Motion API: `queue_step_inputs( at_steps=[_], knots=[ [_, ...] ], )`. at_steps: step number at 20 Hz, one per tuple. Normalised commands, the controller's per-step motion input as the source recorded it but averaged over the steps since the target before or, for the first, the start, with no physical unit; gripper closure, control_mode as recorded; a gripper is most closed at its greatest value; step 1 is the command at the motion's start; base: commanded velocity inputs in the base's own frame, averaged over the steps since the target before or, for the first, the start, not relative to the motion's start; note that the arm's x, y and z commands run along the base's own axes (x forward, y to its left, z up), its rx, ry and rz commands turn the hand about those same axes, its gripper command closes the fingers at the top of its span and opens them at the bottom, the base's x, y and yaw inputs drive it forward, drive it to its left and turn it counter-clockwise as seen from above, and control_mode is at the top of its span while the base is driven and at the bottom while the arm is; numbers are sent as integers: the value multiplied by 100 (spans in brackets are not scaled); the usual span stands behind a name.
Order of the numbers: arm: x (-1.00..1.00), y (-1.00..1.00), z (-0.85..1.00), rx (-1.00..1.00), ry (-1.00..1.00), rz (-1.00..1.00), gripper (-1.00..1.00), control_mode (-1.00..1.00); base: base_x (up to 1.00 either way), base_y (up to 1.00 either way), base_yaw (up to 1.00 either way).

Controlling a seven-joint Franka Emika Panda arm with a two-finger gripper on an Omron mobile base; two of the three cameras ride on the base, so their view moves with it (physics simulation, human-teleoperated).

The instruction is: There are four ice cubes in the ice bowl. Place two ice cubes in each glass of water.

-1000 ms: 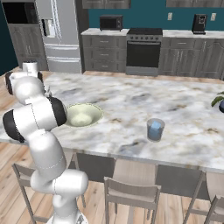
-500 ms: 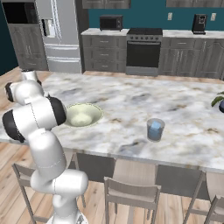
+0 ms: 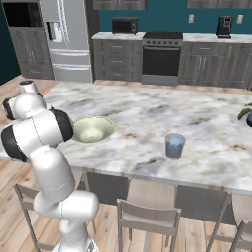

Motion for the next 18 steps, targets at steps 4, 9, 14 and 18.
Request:
queue_step_inputs(
  at_steps=[4, 9, 14, 18],
  knots=[
    [26, 11, 0, 0, -4, 0, 100, -100, 0, 0, 0],
    [4, 4, 0, 0, -3, 0, 100, -100, 0, 0, 0],
    [0, 0, -1, 0, 0, 0, -100, -100, 0, 0, 0],
    [0, 0, -3, 0, 0, 0, -100, -100, 0, 0, 0]
  ],
)
